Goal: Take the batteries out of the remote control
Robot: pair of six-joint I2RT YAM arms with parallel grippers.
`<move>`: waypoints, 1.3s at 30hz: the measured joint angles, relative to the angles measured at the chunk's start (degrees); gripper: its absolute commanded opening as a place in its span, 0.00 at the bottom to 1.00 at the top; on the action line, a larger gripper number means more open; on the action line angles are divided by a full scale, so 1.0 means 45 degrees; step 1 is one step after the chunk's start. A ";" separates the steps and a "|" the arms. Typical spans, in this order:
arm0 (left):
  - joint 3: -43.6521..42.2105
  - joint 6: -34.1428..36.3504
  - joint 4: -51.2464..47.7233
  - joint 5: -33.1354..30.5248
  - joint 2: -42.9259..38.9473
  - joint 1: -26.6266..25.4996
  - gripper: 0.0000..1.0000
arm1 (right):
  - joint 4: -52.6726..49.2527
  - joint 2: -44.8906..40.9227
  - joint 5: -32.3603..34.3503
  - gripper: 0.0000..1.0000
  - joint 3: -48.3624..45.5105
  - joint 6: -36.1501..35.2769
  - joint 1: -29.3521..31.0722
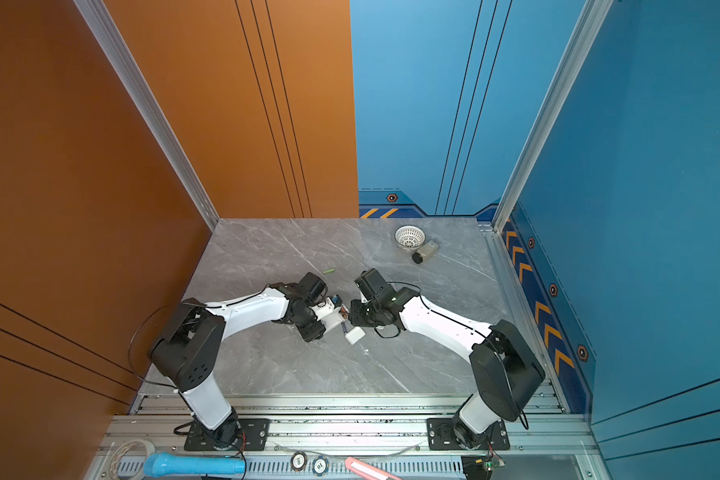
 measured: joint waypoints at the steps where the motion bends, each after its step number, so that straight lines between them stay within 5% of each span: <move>1: 0.0000 -0.0005 0.0000 -0.0015 0.0000 -0.0010 0.00 | -0.0083 0.0049 -0.0010 0.00 0.0083 0.0000 -0.0019; 39: -0.0345 0.0223 0.0471 -0.0588 -0.0291 -0.0199 0.00 | -0.0607 -0.0403 -0.0374 0.00 0.0481 0.0107 -0.0685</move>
